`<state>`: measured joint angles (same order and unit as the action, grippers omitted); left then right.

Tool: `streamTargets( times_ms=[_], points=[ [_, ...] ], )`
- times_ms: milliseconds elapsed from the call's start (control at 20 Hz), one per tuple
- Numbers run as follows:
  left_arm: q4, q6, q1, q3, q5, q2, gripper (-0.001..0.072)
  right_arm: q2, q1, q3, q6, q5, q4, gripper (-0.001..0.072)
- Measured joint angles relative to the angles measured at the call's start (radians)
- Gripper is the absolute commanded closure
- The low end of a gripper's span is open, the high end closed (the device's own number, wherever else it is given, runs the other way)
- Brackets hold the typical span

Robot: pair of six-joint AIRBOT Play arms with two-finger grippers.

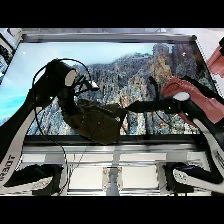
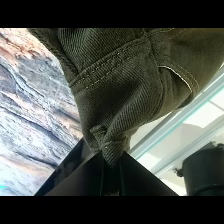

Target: Fold the clothes and pants, and hang the long-sleeved shirts on hangers.

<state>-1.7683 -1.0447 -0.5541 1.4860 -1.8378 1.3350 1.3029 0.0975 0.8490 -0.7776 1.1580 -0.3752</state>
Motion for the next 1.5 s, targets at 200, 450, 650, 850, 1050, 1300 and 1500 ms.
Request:
streamTargets(
  times_ms=[200, 450, 650, 850, 1050, 1300, 1500],
  points=[
    [0.000, -0.003, 0.000, 0.000, 0.016, 0.000, 0.0664, 0.221, 0.011, 0.186, -0.034, 0.044, -0.029, 0.0274],
    [0.047, -0.003, 0.000, 0.000, 0.069, 0.000, 0.0664, 0.360, 0.059, 0.303, -0.075, 0.048, -0.090, 0.0274],
    [0.082, -0.004, 0.000, 0.000, 0.093, 0.000, 0.0664, 0.433, 0.091, 0.372, -0.125, 0.012, -0.165, 0.0275],
    [0.095, -0.004, 0.000, 0.000, 0.103, 0.000, 0.0664, 0.505, 0.105, 0.454, -0.158, 0.000, -0.190, 0.0275],
    [0.099, -0.004, 0.000, 0.000, 0.106, 0.000, 0.0664, 0.577, 0.135, 0.539, -0.185, 0.016, -0.196, 0.0277],
    [0.101, -0.004, 0.001, 0.000, 0.107, 0.000, 0.0664, 0.611, 0.193, 0.576, -0.208, 0.035, -0.199, 0.0450],
    [0.101, -0.004, 0.002, 0.000, 0.122, 0.000, 0.0664, 0.617, 0.235, 0.584, -0.229, 0.050, -0.195, 0.0702]
  ],
)
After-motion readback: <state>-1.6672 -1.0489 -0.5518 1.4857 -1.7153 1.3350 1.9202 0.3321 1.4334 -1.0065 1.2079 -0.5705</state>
